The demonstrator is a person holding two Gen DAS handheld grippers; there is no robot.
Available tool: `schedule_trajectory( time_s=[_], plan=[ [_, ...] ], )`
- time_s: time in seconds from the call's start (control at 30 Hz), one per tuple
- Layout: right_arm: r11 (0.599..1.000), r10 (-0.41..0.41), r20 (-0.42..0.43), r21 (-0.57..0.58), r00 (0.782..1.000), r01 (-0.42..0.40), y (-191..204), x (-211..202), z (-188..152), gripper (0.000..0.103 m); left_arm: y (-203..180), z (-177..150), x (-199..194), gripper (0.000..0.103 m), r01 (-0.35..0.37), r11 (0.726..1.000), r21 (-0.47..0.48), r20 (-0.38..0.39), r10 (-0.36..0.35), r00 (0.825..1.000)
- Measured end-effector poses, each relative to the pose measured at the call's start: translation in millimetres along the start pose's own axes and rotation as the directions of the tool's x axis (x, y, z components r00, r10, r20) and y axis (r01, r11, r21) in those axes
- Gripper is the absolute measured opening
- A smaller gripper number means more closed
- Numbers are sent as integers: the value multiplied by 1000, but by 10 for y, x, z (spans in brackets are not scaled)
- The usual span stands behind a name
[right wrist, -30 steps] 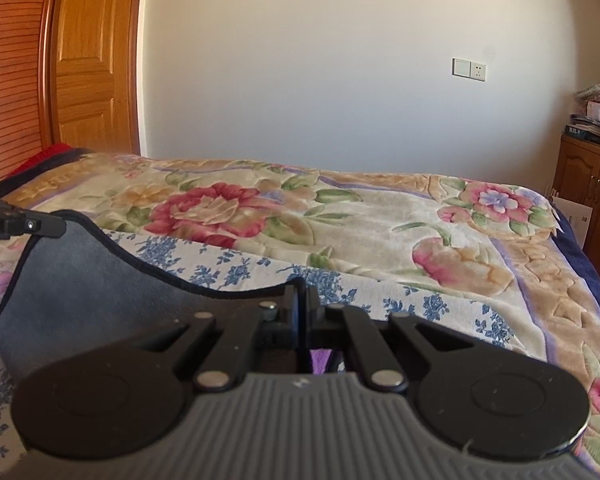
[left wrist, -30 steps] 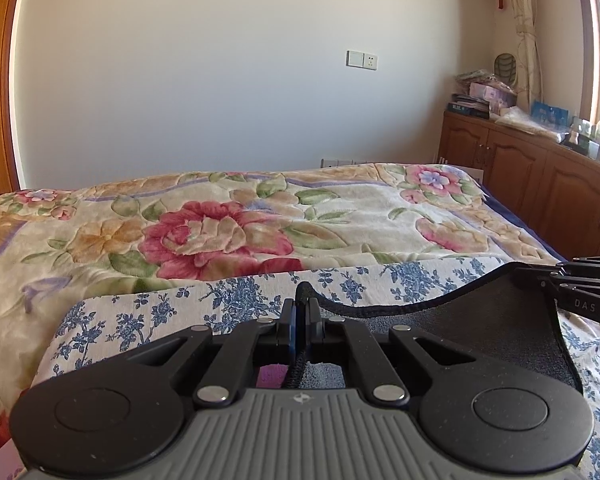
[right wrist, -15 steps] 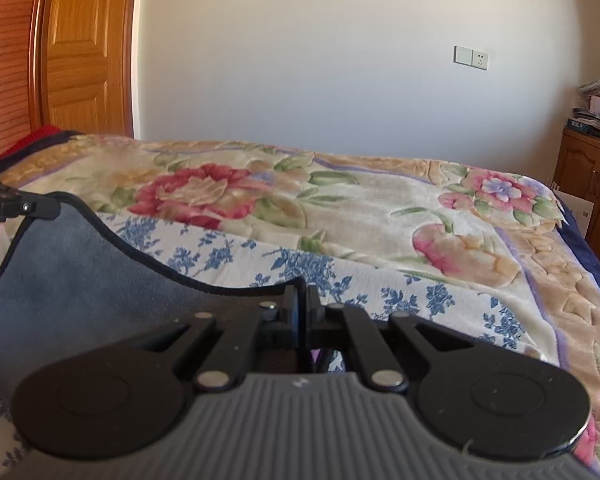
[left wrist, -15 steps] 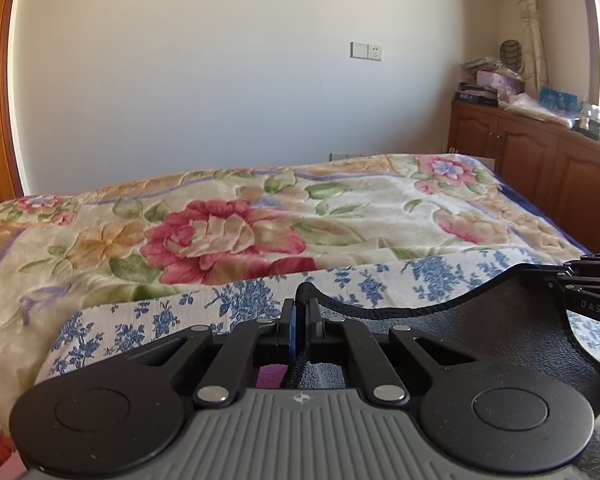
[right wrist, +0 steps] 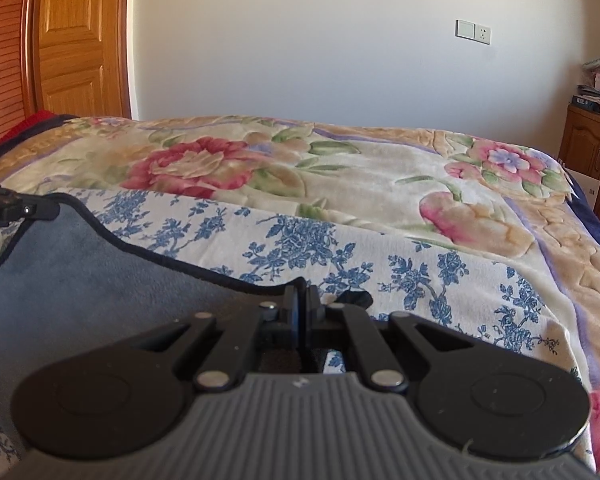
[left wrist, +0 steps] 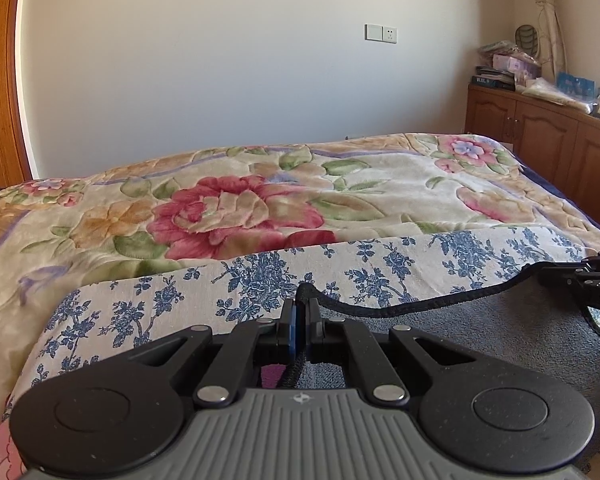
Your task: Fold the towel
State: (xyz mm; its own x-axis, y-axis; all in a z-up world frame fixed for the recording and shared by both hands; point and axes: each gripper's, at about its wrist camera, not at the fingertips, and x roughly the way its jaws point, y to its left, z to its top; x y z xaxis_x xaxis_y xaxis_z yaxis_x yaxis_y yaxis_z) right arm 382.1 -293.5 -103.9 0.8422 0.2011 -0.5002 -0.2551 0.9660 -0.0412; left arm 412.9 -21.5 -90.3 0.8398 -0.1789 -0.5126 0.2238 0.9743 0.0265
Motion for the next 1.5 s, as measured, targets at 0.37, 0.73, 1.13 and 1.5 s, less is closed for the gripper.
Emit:
schedule_trajectory(
  time_s=[0.37, 0.73, 1.13, 1.5],
  plan=[
    [1000, 9, -31, 15, 999, -9, -23, -29, -4, 15, -36, -26, 3, 38, -12, 1000, 20, 4, 12, 1000],
    [999, 14, 0, 34, 1000, -14, 33, -512, 153, 54, -182, 207, -514, 80, -23, 998, 50, 46, 20, 999],
    [998, 31, 62, 44, 998, -34, 189, -1167, 449, 54, -359, 508, -1289, 92, -12, 999, 44, 81, 9, 997],
    [998, 34, 90, 54, 995, -39, 316, -1515, 525, 55, -400, 578, -1739, 94, -10, 999, 49, 100, 5, 995]
  ],
)
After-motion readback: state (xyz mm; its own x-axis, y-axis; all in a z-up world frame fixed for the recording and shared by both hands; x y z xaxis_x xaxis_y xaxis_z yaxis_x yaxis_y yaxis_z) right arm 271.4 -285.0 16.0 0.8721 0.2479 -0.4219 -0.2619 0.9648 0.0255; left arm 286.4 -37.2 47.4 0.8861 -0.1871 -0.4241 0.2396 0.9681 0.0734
